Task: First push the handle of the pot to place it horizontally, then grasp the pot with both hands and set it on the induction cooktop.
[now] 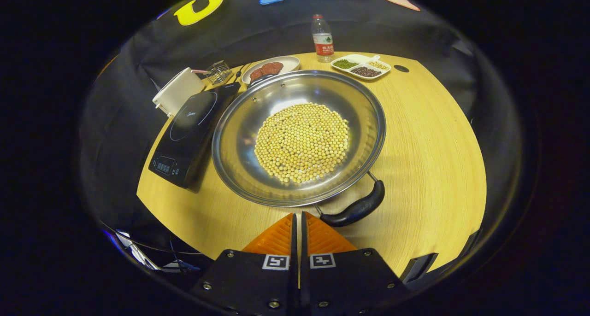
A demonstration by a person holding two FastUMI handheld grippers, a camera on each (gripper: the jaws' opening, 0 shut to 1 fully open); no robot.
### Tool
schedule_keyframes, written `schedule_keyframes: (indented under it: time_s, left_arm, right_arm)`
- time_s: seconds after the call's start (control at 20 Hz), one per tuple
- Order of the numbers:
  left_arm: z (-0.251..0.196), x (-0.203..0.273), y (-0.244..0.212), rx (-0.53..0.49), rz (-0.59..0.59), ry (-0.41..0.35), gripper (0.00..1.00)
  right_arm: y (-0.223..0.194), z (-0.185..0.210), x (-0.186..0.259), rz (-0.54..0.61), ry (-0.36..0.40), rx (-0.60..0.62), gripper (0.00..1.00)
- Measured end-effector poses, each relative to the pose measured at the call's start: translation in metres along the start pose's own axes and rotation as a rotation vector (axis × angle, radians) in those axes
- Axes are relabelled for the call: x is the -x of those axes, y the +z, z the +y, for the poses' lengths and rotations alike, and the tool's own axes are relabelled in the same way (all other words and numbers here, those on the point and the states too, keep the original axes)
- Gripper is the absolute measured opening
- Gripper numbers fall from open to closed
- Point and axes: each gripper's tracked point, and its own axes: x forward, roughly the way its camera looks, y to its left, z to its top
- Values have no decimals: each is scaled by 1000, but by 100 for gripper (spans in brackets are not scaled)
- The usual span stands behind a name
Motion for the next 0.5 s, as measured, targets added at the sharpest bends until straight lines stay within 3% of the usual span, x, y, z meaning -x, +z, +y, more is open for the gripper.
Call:
schedule_keyframes:
  time_s: [0.1,0.2,0.5]
  left_arm:
    - [-1,-2,1,-7,1,-6,91]
    - [-1,-3,-5,-9,8,-11,100]
    - [3,-9,-11,-3,21,-14,97]
  right_arm:
    - [-3,-3,-3,5,-7,-17,2]
    - [-2,-5,-4,9,-6,-46,1]
    - [8,-27,-4,-3,-56,-63,1]
